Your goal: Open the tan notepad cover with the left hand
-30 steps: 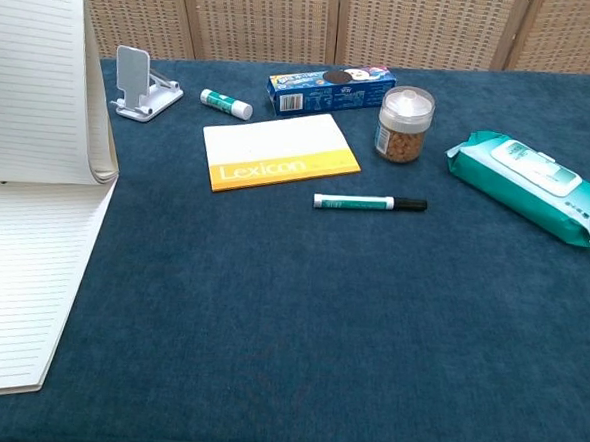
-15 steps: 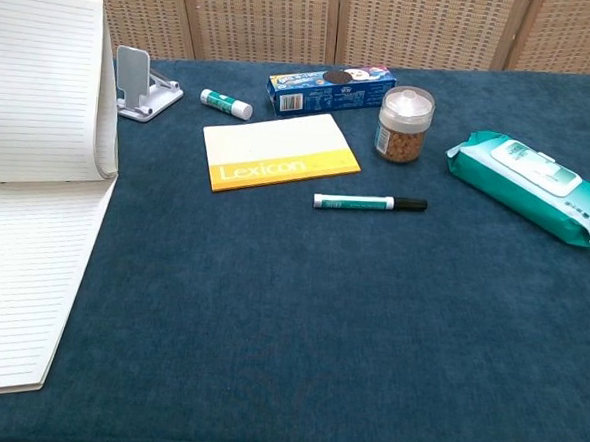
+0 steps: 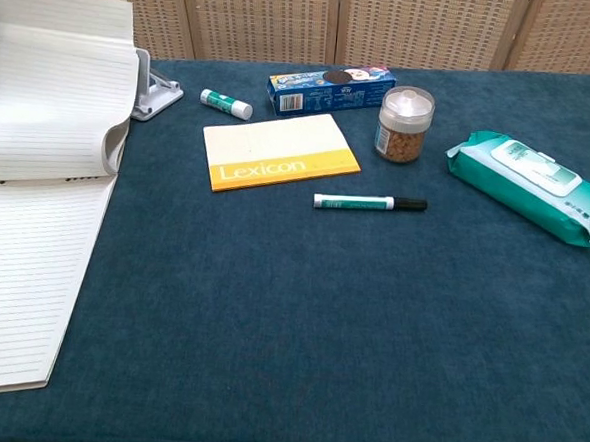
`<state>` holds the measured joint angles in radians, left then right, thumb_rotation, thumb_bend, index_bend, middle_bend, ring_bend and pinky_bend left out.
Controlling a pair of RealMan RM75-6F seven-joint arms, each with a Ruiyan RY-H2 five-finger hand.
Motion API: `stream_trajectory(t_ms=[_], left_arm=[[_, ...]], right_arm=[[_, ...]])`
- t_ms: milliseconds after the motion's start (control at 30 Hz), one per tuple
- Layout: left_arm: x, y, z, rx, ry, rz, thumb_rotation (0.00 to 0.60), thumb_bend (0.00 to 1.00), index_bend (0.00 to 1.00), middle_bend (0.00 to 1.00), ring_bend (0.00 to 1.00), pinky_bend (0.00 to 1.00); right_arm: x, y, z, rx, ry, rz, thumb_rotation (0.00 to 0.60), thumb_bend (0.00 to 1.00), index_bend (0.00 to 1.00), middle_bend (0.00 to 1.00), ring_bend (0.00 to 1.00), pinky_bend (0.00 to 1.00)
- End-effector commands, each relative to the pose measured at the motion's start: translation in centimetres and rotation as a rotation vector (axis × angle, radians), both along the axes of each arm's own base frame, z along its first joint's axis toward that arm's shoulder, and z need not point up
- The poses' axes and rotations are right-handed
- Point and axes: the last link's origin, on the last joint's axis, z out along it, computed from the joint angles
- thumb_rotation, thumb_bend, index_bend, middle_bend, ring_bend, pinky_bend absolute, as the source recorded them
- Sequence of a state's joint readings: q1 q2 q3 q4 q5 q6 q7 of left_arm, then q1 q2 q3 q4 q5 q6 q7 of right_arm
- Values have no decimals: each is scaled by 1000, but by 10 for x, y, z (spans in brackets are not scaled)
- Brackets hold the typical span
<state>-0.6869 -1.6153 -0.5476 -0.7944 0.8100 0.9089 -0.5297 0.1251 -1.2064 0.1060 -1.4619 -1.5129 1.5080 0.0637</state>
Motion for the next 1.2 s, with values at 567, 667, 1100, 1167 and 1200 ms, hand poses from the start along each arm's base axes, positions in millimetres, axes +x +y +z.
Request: stream_trajectory(t_ms=[567,667,1100,1167,1200], left_arm=[[-23,-117,53,77,201,-294,600,29,0,0,0,0],[-31,-147,53,66,292,-289,600,3,0,0,0,0],[-56,-261,55,-222,522,-107,600,0,0,0,0,0],[-54,-266,55,-251,534,-109,600,0,0,0,0,0],[-52,-268,56,-261,545,-114,600,0,0,0,0,0]], right_arm=[[9,6,0,6,-14,46,600,0,166,66,0,0],[10,7,1,5,-16,51,600,0,166,66,0,0],[10,11,6,7,-15,47,600,0,85,0,0,0],[10,11,7,5,-17,40,600,0,67,0,0,0],[10,11,8,2,-20,37,600,0,63,0,0,0]])
